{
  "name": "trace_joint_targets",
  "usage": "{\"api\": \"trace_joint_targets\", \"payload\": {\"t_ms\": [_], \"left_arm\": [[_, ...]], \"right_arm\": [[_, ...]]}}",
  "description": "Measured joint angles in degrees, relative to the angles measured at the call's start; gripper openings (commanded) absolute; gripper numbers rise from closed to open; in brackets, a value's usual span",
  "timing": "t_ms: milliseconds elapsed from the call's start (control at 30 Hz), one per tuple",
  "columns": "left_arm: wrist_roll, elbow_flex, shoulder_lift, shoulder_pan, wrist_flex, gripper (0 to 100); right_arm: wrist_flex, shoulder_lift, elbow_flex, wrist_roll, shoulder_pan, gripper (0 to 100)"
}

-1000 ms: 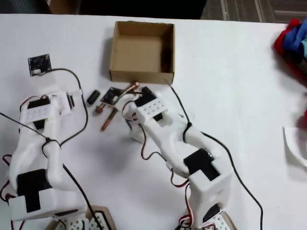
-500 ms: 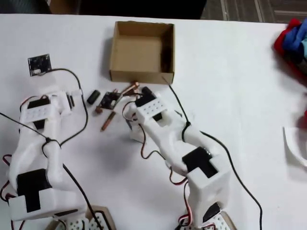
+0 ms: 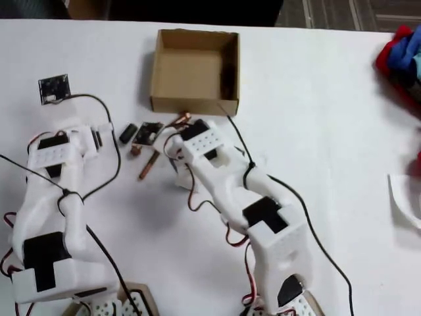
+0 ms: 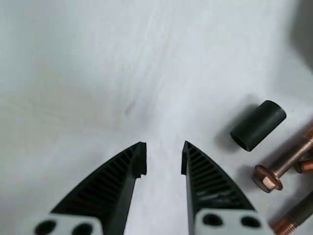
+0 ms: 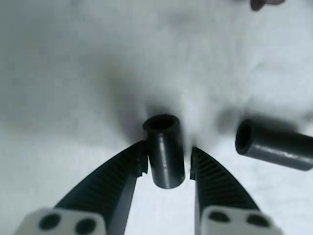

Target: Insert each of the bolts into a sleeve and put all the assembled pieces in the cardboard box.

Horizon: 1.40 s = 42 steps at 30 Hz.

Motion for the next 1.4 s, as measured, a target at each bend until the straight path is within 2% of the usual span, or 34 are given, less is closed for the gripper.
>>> {"api": "trace_joint_targets", "payload": {"t_ms": [233,367,433,600,767,967,1100,1233,1300,1400], "left_arm": [[0.00,0.00,0.00,0.00,0.00,14],[0.00,0.00,0.00,0.00,0.00,14],[0.00,0.00,0.00,0.00,0.00,14],[0.00,0.00,0.00,0.00,0.00,14],[0.00,0.00,0.00,0.00,0.00,14],[0.00,0.00,0.00,0.00,0.00,14],[0.00,0.00,0.00,0.00,0.00,14],[0.00,0.00,0.00,0.00,0.00,14],[0.00,0.00,0.00,0.53,0.62,14],[0.00,0.00,0.00,4.04,3.69,14]], "right_arm": [[1.23,1.32,-1.76,0.00,0.00,14.5],[3.60,1.76,-3.78,-0.35,0.18,0.9],[3.69,2.02,-4.84,-1.93,0.35,3.3],[4.13,2.37,-6.24,-7.12,2.29,1.9],[8.44,1.93,-8.79,-15.38,6.42,2.0],[9.58,-13.89,-4.22,-19.25,13.01,2.0],[1.41,-32.62,10.11,-19.60,13.45,1.9],[-15.74,-50.73,31.03,-19.60,14.15,1.9],[-23.21,-56.79,40.44,-19.60,14.42,1.9],[-28.31,-61.27,48.97,-19.60,15.91,1.9]]}}
